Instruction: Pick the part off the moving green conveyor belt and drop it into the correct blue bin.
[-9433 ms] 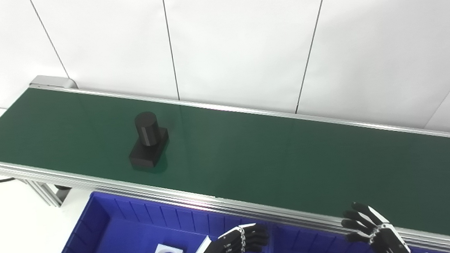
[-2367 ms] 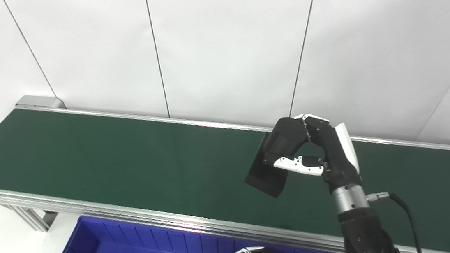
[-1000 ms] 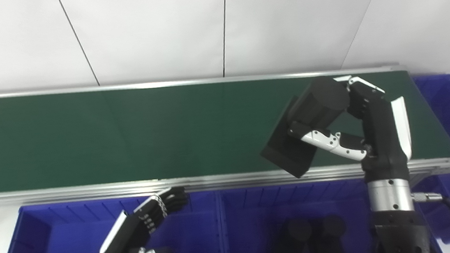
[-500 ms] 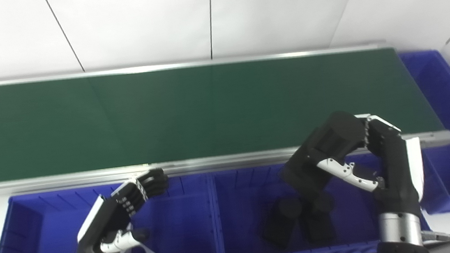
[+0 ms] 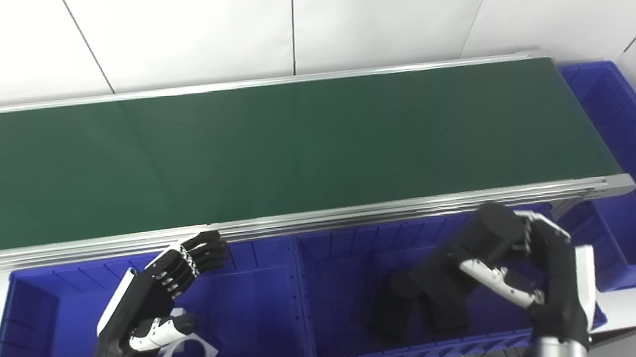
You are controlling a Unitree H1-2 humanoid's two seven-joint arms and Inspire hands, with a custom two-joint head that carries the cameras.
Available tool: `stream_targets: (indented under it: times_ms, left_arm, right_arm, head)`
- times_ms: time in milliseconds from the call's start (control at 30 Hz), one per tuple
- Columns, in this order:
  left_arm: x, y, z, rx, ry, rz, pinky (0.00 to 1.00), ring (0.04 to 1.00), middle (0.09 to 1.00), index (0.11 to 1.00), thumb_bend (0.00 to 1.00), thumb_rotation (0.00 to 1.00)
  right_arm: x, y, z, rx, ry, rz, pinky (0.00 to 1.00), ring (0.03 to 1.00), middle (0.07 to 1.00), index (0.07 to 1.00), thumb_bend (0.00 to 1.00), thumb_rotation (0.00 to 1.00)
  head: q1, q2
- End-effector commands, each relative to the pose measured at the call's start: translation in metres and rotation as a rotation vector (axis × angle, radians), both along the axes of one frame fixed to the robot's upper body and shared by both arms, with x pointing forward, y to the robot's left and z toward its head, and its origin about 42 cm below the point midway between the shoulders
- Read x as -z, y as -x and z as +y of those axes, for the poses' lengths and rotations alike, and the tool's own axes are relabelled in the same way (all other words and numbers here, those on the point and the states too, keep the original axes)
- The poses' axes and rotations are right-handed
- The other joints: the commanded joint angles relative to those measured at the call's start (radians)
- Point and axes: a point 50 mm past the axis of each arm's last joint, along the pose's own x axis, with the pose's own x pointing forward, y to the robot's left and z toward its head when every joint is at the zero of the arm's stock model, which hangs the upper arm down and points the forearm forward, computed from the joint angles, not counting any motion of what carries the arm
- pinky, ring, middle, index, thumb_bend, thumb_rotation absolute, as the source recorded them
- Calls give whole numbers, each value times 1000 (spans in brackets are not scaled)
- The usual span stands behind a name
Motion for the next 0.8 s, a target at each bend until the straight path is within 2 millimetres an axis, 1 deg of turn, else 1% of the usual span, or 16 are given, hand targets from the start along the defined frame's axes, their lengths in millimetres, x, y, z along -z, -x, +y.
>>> stream_targets:
  times_ms: [0, 133, 233, 267, 467, 567, 700, 767]
  left_arm:
    - [-11, -4, 3, 16, -2, -43, 776, 767, 782, 799, 1000, 523]
    - [-11, -4, 4, 19, -2, -44, 778, 770, 783, 800, 1000, 520]
    - [-10, -3, 4, 19, 1, -42, 780, 770, 783, 800, 1000, 515]
    - [-10, -3, 4, 19, 2, -41, 781, 771, 783, 801, 1000, 514]
    - [-9, 0, 6, 16, -5, -37, 780, 770, 783, 799, 1000, 524]
    - [-9, 1, 7, 17, -2, -34, 784, 773, 784, 799, 1000, 517]
    - [-7, 2, 8, 19, -6, -35, 782, 771, 783, 800, 1000, 520]
    - [-7, 2, 8, 22, -7, -35, 783, 772, 785, 801, 1000, 519]
  right_arm:
    - [-6, 1, -1, 11, 7, -89, 350, 401, 475, 538, 514, 0]
    - [3, -3, -5, 34, -6, -71, 347, 403, 480, 535, 515, 0]
    - [7, -4, -8, 52, -10, -54, 364, 412, 483, 528, 516, 0]
    - [10, -5, -10, 57, -9, -52, 366, 413, 483, 528, 516, 0]
    - [27, -8, -24, 119, -10, -22, 380, 419, 483, 521, 518, 0]
    - [31, -8, -29, 133, -14, -11, 391, 425, 487, 515, 518, 0]
    - [44, -10, -41, 169, -33, 8, 409, 435, 491, 507, 519, 0]
    - [46, -11, -44, 177, -31, 13, 408, 433, 492, 508, 519, 0]
  head:
    - [1, 0]
    - [0, -1]
    - [0, -1]
    - [-5, -8]
    - [-12, -9]
    - [-12, -9]
    - [-10, -8]
    - [-10, -8]
